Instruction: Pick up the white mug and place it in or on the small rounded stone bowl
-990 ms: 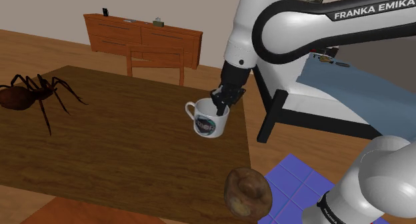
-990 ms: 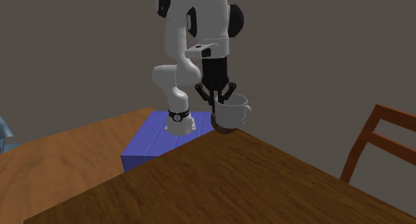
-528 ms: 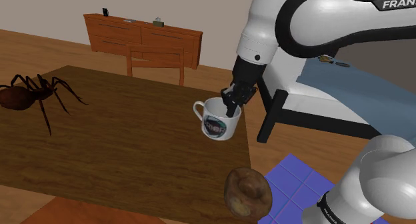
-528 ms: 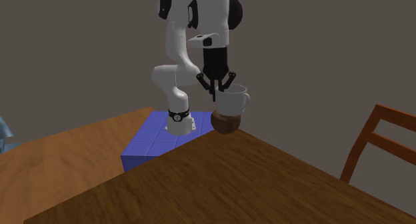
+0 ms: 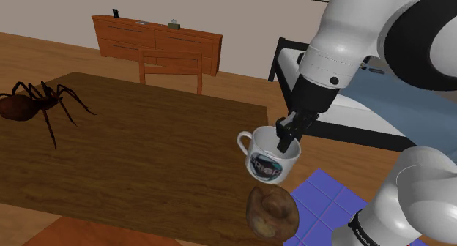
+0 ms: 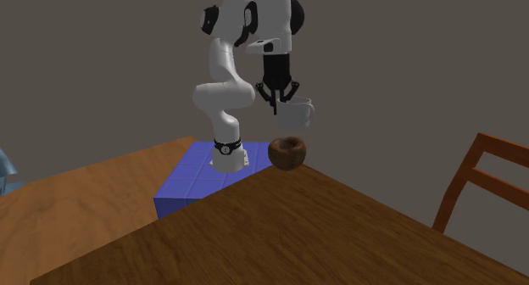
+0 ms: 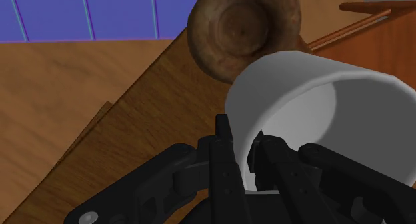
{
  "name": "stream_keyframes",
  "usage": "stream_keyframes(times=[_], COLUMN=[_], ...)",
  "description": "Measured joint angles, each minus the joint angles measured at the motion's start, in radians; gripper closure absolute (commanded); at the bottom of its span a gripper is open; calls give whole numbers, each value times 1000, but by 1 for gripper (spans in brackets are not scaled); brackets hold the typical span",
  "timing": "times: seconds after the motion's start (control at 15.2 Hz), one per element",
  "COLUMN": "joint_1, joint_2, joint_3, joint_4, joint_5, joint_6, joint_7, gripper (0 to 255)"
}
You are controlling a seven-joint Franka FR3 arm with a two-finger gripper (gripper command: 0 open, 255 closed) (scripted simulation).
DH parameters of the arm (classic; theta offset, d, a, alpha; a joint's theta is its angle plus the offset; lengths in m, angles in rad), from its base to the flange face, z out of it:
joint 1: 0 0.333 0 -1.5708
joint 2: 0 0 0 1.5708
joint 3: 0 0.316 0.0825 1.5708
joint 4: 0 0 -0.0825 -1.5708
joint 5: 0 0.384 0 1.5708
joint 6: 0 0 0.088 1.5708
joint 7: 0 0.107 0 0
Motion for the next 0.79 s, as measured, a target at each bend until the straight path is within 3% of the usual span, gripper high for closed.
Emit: stream_keyframes(times=[0.2,0.79], joint_1=[41,65], joint_2=[-100,-117], joint_3=[8,47], joint_4=[-48,-164], joint_5=[26,67], joint_6=[-49,48], joint_7=[30,32], gripper=[255,255])
